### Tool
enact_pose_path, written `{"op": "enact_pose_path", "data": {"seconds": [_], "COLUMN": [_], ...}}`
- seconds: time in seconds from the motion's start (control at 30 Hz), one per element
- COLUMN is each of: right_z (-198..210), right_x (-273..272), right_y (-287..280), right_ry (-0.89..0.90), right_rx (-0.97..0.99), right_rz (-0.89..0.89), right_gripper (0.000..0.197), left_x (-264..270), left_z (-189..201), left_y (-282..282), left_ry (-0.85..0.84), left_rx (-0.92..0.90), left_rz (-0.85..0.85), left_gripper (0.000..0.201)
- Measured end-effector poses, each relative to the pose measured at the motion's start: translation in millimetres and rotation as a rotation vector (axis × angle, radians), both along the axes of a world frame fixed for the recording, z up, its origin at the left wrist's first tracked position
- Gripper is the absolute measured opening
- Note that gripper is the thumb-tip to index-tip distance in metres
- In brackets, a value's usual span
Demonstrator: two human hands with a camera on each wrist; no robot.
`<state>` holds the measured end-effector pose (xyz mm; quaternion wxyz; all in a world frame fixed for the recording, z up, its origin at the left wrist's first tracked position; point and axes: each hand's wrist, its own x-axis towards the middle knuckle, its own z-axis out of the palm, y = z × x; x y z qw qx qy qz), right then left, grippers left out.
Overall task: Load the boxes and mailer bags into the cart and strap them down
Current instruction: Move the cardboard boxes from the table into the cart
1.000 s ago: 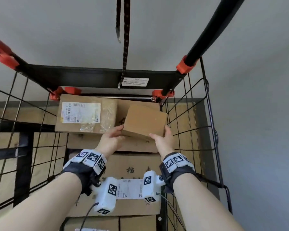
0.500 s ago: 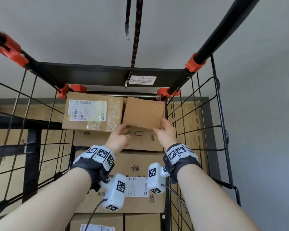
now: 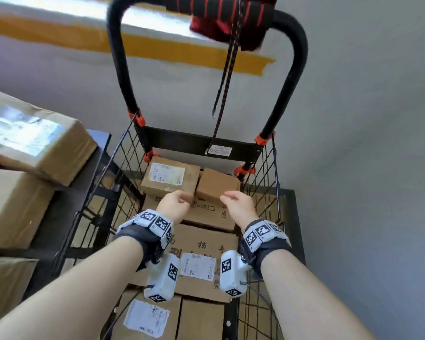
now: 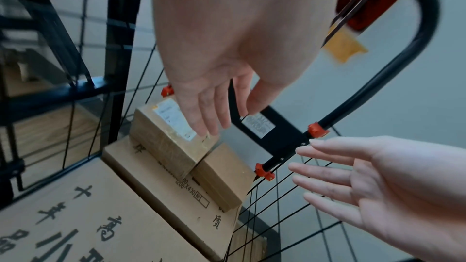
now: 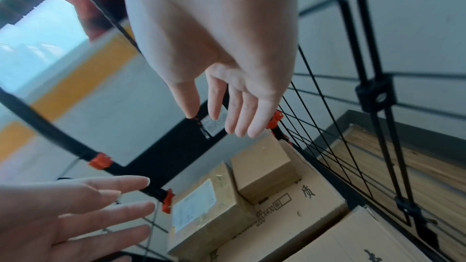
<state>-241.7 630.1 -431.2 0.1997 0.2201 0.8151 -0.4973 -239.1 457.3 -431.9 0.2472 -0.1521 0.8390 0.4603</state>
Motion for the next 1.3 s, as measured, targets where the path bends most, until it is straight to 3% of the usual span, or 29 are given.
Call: {"op": "enact_pose_path", "data": {"seconds": [0.27, 0.47, 0.7, 0.97, 1.1, 1.3], "right_z": [107.3, 154.6, 184.6, 206.6, 198.9, 181.6], "right_x": [94.7, 155.6, 204.9, 226.3, 227.3, 227.9], "right_y": [-40.5, -100.6, -192.4, -329.5, -397.3, -475.0], "right_ry": [0.159, 0.229, 0.244, 0.273, 0.227, 0.136], "right_rx": [-0.035, -0.064, -0.119, -0.204, -0.212, -0.254], "right_rz": [0.108, 0.282, 0.448, 0.581, 0.578, 0.419], "right_gripper": [0.026, 0.025, 0.028, 0.033, 0.040, 0.054], "left_x": [111.9, 198.1, 277.2, 317.3, 318.8, 297.3], "left_z": [123.1, 180.7, 215.9, 234.0, 229.1, 217.4], "left_y": [-42.1, -104.9, -198.8, -346.6, -424.7, -512.0], "left_ry": [0.190, 0.273, 0.265, 0.207, 0.203, 0.214], "left_rx": [-0.078, -0.186, -0.252, -0.386, -0.409, -0.323], "left_rz": [0.033, 0.193, 0.352, 0.428, 0.473, 0.432], "left_gripper": [0.033, 0.031, 0.031, 0.034, 0.034, 0.042]}}
